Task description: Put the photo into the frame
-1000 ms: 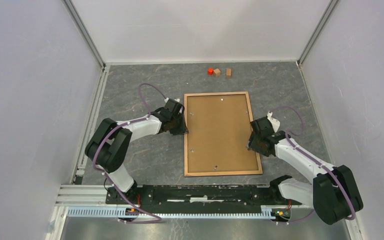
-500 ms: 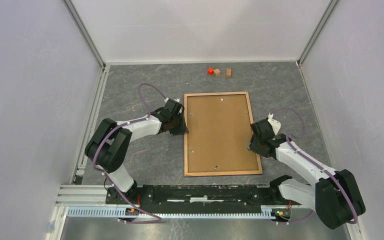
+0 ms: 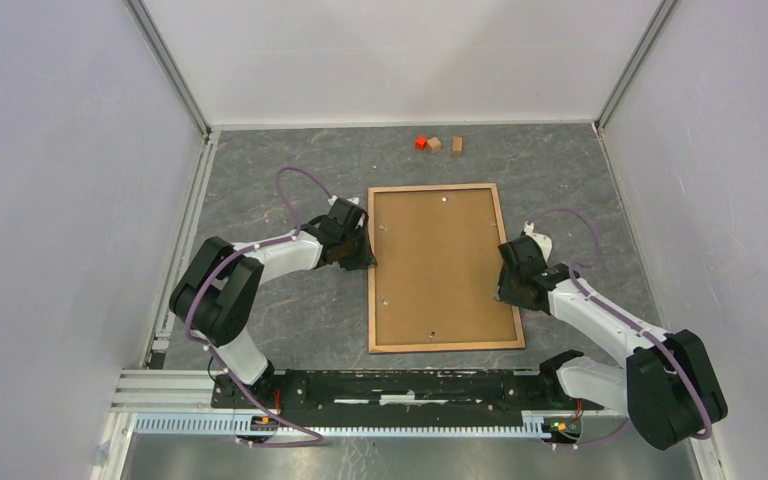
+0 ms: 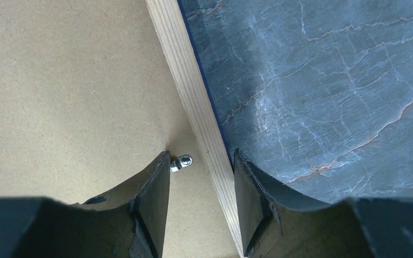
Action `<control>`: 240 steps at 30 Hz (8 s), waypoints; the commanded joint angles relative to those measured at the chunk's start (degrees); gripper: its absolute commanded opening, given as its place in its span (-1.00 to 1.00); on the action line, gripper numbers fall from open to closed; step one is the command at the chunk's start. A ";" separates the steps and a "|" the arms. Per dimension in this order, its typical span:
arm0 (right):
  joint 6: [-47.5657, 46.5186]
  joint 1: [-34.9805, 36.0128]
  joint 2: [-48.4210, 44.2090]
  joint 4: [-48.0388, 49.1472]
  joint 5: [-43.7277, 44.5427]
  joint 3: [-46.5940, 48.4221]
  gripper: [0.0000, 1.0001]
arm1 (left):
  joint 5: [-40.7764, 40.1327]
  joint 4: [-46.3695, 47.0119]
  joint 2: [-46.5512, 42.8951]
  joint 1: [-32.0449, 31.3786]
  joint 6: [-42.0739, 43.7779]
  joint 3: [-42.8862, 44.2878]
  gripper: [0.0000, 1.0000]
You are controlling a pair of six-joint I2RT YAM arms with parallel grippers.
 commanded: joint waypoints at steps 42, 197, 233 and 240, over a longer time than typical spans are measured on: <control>-15.34 1.48 14.65 -20.18 -2.90 9.81 -0.65 | 1.08 -1.54 -0.60 1.24 0.92 -2.79 -0.87; -35.29 -11.72 8.80 8.92 -18.00 13.11 0.52 | -20.17 -35.51 -11.62 -3.64 7.88 -1.65 -0.96; -31.86 -3.10 16.31 14.13 -9.82 8.31 -0.26 | -17.28 -31.76 -11.61 -2.78 5.84 -2.97 -0.96; -24.90 -2.26 16.08 11.70 -7.67 8.51 -0.70 | -15.69 -30.87 -11.87 -2.80 4.77 -3.41 -0.95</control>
